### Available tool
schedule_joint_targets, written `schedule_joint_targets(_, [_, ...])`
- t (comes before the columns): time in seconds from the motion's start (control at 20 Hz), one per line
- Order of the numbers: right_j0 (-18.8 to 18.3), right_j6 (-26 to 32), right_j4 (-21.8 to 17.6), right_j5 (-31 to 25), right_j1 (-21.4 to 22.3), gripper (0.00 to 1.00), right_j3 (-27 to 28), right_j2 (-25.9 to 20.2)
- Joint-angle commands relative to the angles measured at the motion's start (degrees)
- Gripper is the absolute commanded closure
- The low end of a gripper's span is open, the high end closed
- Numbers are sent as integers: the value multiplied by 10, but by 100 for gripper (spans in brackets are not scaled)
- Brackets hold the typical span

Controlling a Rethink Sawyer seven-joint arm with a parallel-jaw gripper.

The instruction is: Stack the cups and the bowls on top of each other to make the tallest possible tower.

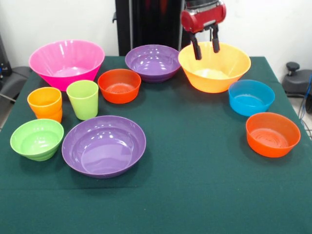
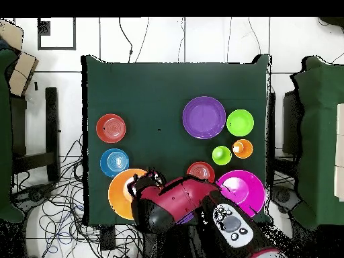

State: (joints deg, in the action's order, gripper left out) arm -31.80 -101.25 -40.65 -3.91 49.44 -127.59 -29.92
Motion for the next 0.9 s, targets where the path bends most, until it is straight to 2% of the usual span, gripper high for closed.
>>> schedule_joint_targets(0.05, [20, 21, -50, -85, 65, 0, 44, 39])
schedule_joint_targets(0.2, [19, 26, -57, -84, 71, 0, 51, 46])
schedule_joint_targets(0.35, [19, 23, -66, -76, 59, 0, 57, 46])
schedule_joint_targets(0.55, [56, -5, -96, -41, 20, 0, 80, 85])
schedule_joint_targets(0.75, [61, -1, -133, 1, -30, 0, 96, 96])
schedule_joint_targets(0.9, [67, -15, -151, 40, -47, 0, 93, 110])
